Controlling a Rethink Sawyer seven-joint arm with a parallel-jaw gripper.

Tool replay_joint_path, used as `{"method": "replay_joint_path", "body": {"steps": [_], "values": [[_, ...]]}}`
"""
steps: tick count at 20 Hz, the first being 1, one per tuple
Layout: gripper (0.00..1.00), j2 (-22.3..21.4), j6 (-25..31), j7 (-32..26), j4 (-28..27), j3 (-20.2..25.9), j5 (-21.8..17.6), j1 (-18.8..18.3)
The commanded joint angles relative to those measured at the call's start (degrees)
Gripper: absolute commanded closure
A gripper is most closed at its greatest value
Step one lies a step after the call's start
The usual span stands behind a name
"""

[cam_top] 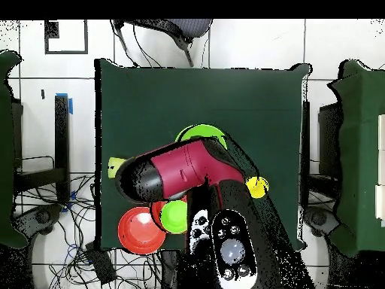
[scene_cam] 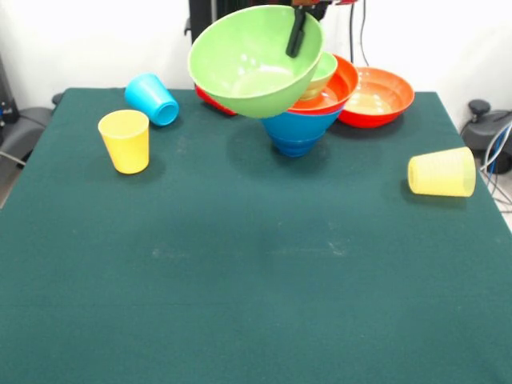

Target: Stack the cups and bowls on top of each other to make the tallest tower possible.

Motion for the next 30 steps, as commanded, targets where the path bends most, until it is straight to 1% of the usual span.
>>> {"method": "replay_joint_path", "body": {"steps": [1,8,9,13,18,23,26,27,30], "values": [[1.0,-1.1,-2.8,13.5,2.5,-2.6,6.4,-0.1],[1.0,-5.6,-3.4,14.8,7.0,-5.6,7.9,2.6],[1.0,-6.7,-3.0,14.9,7.7,-6.0,8.3,3.0],[1.0,-8.4,-1.9,14.0,9.2,-6.5,8.3,4.5],[1.0,-10.0,-1.6,14.7,10.1,-7.2,8.5,6.1],[1.0,-9.4,-2.8,15.1,11.6,-6.6,11.4,6.6],[1.0,-10.5,-3.9,15.5,13.7,-6.5,12.5,7.8],[1.0,-11.2,-4.1,15.4,14.8,-6.3,13.4,8.5],[1.0,-12.0,-5.0,15.5,17.1,-6.5,13.9,9.7]]}}
